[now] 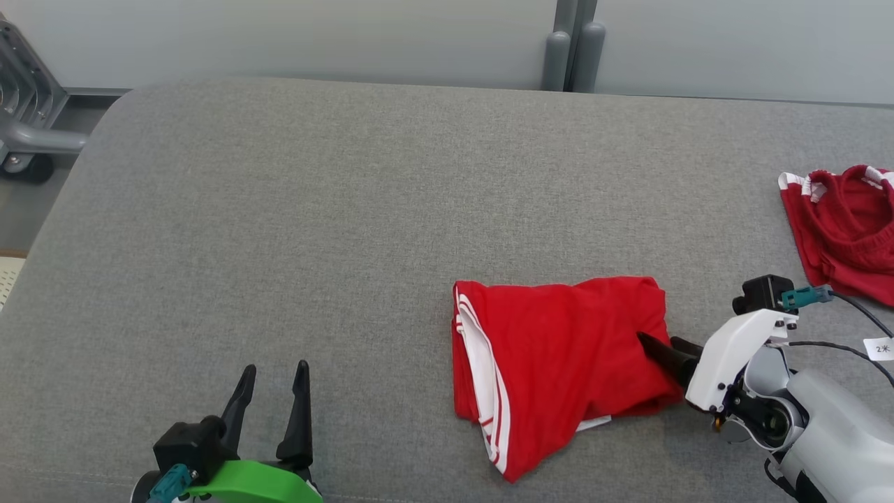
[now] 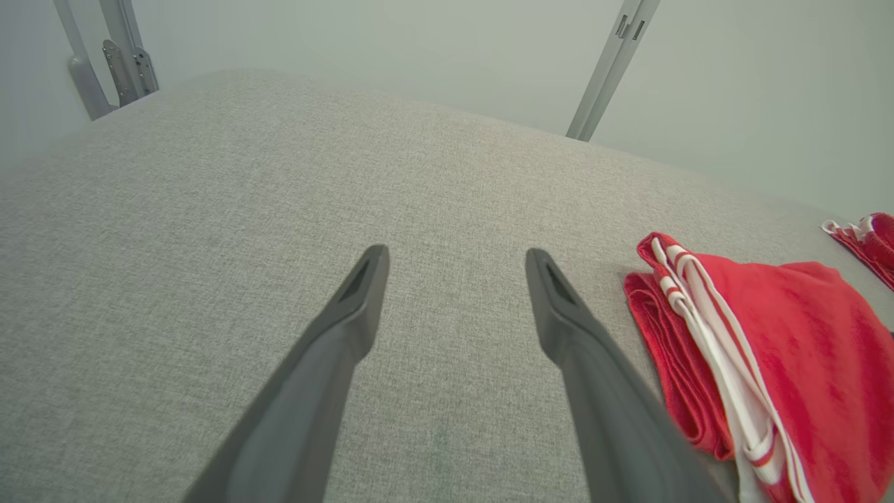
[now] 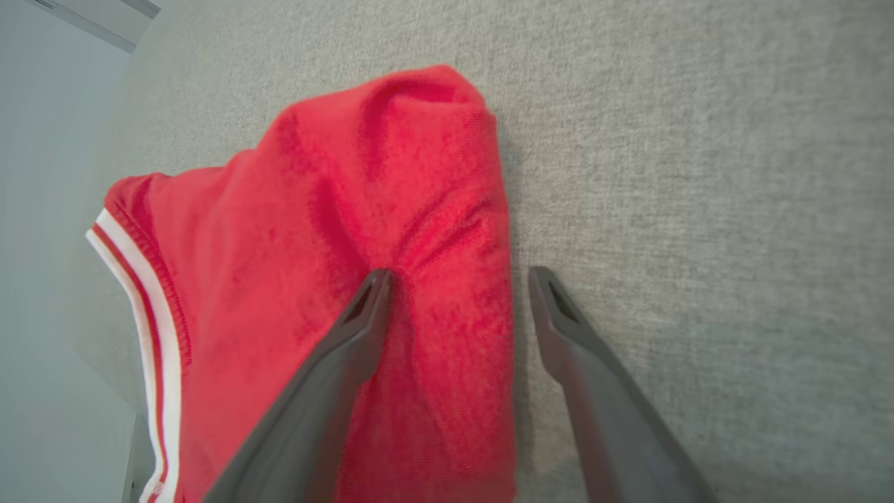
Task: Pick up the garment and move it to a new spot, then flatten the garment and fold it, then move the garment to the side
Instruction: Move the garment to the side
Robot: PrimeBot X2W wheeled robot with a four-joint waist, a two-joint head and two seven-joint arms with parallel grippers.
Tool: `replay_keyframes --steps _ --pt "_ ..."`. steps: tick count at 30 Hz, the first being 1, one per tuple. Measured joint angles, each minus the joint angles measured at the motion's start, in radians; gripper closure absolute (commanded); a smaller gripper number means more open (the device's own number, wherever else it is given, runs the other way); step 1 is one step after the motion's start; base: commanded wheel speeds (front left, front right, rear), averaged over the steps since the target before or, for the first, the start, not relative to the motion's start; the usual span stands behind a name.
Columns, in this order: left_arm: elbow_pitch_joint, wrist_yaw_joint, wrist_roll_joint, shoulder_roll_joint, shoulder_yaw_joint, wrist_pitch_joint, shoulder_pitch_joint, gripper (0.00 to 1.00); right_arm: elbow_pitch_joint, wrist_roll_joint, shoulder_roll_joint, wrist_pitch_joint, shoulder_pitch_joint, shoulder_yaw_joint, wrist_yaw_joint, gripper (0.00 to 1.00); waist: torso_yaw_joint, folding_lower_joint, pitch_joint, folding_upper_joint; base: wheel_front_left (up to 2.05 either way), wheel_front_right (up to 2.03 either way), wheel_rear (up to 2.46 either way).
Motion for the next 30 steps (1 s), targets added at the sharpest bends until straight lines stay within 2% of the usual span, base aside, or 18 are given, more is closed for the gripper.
replay_keyframes --steps 4,5,6,7,17,30 --pt "0.000 0.000 0.000 0.000 0.000 0.000 0.000 0.00 0.009 0.004 0.002 0.017 -0.005 0.007 0.006 0.00 0.004 0.0000 0.004 0.0000 0.00 0.00 0.00" --pt "0.000 0.000 0.000 0.000 0.000 0.000 0.000 0.00 0.010 0.004 0.002 0.021 -0.007 0.009 0.006 0.12 0.005 0.0000 0.005 0.0000 0.00 0.00 0.00" --pt "0.000 0.000 0.000 0.000 0.000 0.000 0.000 0.00 0.011 0.004 0.002 0.021 -0.010 0.010 0.006 0.71 0.005 0.0000 0.006 0.0000 0.00 0.00 0.00" --pt "0.000 0.000 0.000 0.000 0.000 0.000 0.000 0.00 0.012 0.004 0.003 0.021 -0.014 0.010 0.006 1.00 0.006 0.0000 0.007 0.0000 0.00 0.00 0.00" --pt "0.000 0.002 0.000 0.000 0.024 0.000 -0.001 0.00 0.024 0.001 -0.012 -0.007 -0.076 -0.016 0.009 1.00 -0.016 0.0000 0.008 0.0000 0.00 0.00 0.00" --pt "-0.004 0.003 -0.002 -0.001 0.030 -0.002 0.000 0.00 0.024 -0.017 -0.138 -0.030 -0.138 -0.069 0.015 1.00 -0.089 0.0000 -0.007 0.0000 0.00 0.00 0.00"
